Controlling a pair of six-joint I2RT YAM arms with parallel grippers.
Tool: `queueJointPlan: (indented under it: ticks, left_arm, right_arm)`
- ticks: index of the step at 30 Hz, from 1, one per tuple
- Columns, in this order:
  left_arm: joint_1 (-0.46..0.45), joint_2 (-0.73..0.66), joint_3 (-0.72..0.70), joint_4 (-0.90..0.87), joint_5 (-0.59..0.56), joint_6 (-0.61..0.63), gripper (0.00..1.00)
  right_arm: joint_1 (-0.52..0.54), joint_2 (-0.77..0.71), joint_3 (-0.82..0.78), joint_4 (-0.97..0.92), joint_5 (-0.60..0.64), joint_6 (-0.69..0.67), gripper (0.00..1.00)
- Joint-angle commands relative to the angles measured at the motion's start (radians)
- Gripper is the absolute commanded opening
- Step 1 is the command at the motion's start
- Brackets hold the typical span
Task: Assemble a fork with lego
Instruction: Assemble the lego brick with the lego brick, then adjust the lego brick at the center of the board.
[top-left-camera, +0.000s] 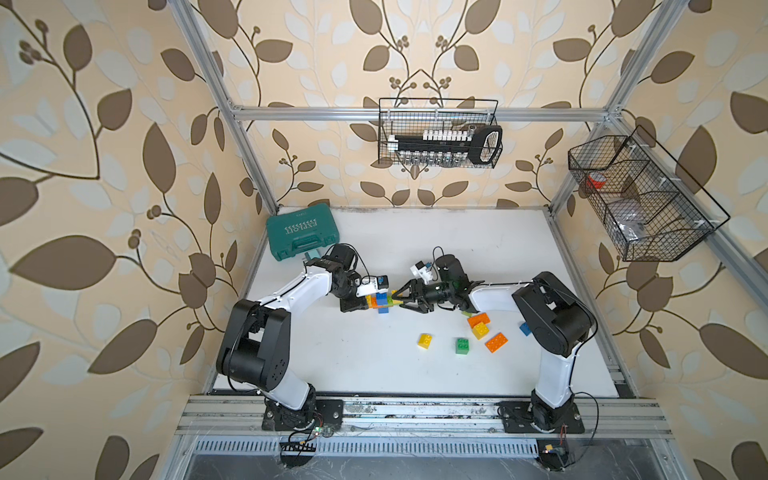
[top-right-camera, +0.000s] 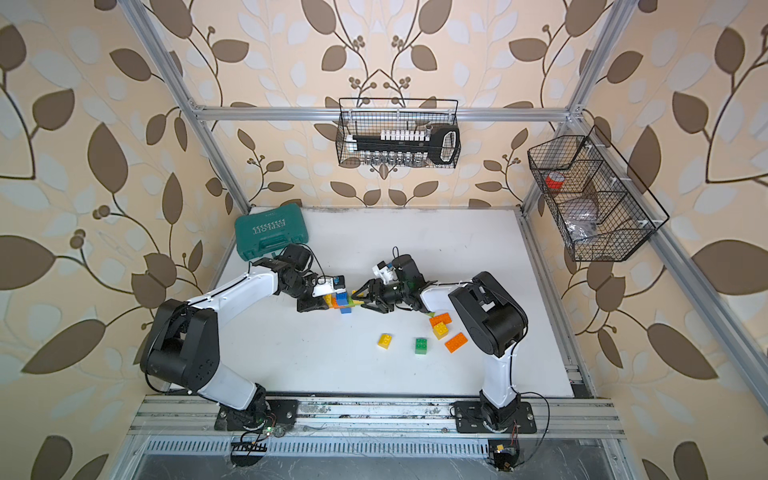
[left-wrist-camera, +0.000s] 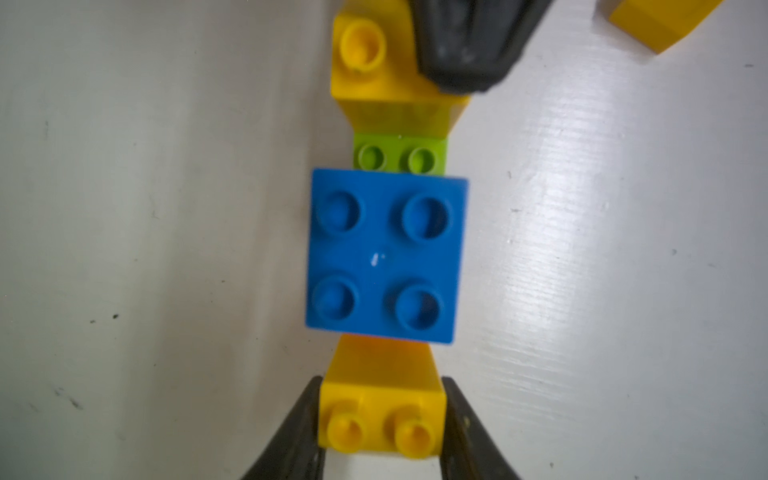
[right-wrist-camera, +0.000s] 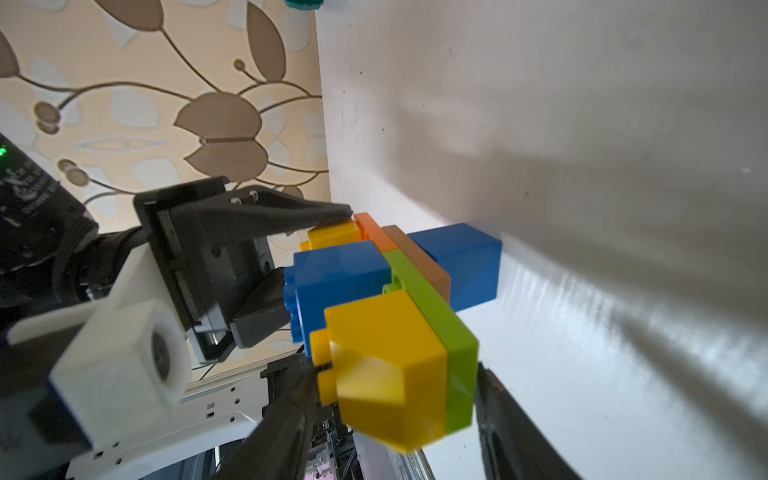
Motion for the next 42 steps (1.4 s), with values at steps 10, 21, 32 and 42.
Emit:
queueJointPlan:
  ticks: [10,21,32,42]
  left_arm:
    - [0.018,-0.052,-0.007,0.011,0.004,-0.047,0.64]
    - [0.148,-0.309,-0.118,0.238,0.092,-0.324,0.79]
    - [0.249,-0.438,-0.198,0.506,0.056,-0.984,0.87]
    - [0.296,-0.514,-0.335,0.588,-0.021,-1.319,0.88]
  right_arm:
    - [-0.025,-0.086,0.005,-0.128,0.01,-0.142,0.71]
    - [-0.031,-0.292,-0.009,-0.387,0.168,-0.679,0.74]
    - [0.078,-0.27,0.252,-0.811,0.264,-1.524,0.7]
    - [0.172,-0.042,0.575,-1.097,0.403,-1.717,0.69]
